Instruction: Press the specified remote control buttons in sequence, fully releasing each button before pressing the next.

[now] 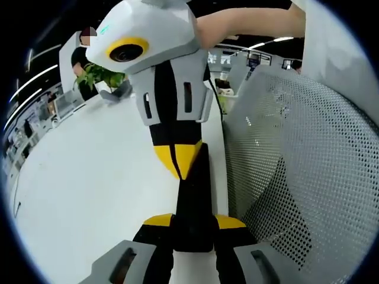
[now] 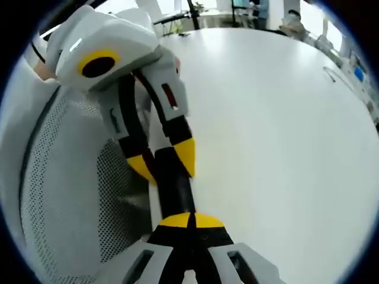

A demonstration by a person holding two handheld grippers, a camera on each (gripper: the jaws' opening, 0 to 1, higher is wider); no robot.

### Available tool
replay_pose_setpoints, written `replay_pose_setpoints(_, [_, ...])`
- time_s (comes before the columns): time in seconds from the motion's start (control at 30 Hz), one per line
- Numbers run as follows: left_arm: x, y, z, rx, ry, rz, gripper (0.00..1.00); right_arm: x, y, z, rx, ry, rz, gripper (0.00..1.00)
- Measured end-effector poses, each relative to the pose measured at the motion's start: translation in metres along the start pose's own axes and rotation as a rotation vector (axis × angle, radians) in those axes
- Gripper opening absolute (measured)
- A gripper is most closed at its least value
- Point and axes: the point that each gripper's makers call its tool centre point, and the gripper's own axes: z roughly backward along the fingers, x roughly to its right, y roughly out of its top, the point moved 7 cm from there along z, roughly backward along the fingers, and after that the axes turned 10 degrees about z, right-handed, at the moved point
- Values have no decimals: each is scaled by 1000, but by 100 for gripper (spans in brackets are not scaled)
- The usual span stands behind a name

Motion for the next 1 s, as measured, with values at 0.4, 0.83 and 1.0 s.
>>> replay_pose_setpoints(0.4, [0, 0, 0, 0, 0, 0, 24, -6, 4, -2, -84, -68, 42, 0])
replay_pose_setpoints(0.83, [0, 0, 0, 0, 0, 1, 24, -12, -7, 0, 102, -200, -73, 0])
replay_pose_setpoints(1.0, [0, 0, 0, 2, 0, 3, 24, -17, -14, 0, 205, -265, -91, 0])
